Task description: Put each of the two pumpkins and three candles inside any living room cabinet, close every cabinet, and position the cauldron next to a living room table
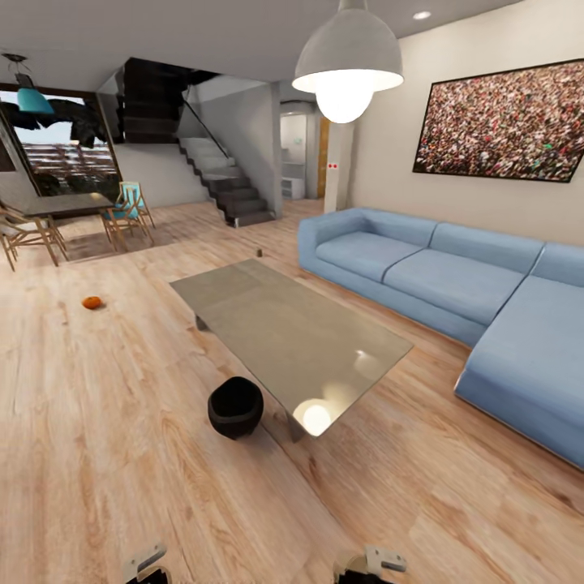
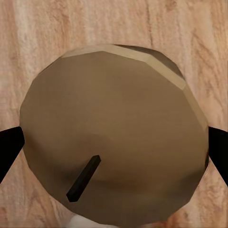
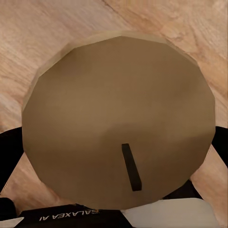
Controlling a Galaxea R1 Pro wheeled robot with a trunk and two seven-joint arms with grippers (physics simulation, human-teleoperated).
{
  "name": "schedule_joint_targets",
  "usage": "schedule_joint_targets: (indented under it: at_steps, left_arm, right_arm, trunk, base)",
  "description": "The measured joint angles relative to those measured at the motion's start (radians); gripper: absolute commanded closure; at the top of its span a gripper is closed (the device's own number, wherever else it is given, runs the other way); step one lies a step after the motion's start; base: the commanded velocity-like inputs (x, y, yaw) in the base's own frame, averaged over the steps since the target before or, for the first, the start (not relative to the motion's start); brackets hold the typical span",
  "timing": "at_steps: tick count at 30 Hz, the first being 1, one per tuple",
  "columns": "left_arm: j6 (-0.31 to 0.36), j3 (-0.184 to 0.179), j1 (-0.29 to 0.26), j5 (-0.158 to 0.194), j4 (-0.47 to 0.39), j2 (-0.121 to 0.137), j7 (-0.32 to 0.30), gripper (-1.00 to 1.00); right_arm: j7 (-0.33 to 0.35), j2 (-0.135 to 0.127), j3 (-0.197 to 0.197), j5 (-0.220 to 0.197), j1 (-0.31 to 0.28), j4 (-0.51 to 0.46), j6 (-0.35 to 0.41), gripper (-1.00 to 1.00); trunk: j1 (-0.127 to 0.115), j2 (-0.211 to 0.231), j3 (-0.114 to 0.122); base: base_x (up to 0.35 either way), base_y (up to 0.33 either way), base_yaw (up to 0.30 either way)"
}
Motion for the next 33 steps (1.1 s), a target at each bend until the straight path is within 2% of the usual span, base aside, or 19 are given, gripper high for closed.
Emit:
schedule_joint_targets:
  at_steps: [8, 23, 33]
  left_arm:
    - [0.001, 0.000, 0.000, 0.000, 0.000, 0.000, 0.000, 1.00]
    - [0.003, 0.000, 0.000, -0.001, 0.000, 0.000, 0.000, 1.00]
    - [0.005, 0.001, 0.000, 0.000, 0.000, 0.002, 0.000, 1.00]
  right_arm:
    - [0.002, 0.000, 0.048, -0.006, 0.000, 0.020, -0.035, 1.00]
    - [-0.001, 0.001, 0.050, -0.005, 0.000, 0.020, -0.036, 1.00]
    - [-0.002, 0.003, 0.049, -0.005, 0.000, 0.020, -0.037, 1.00]
  trunk:
    - [0.000, 0.000, 0.000]
    - [0.000, 0.000, 0.000]
    - [0.000, 0.000, 0.000]
  base:
    - [0.000, 0.000, 0.205]
    - [0.003, 0.001, 0.005]
    - [0.185, 0.128, 0.000]
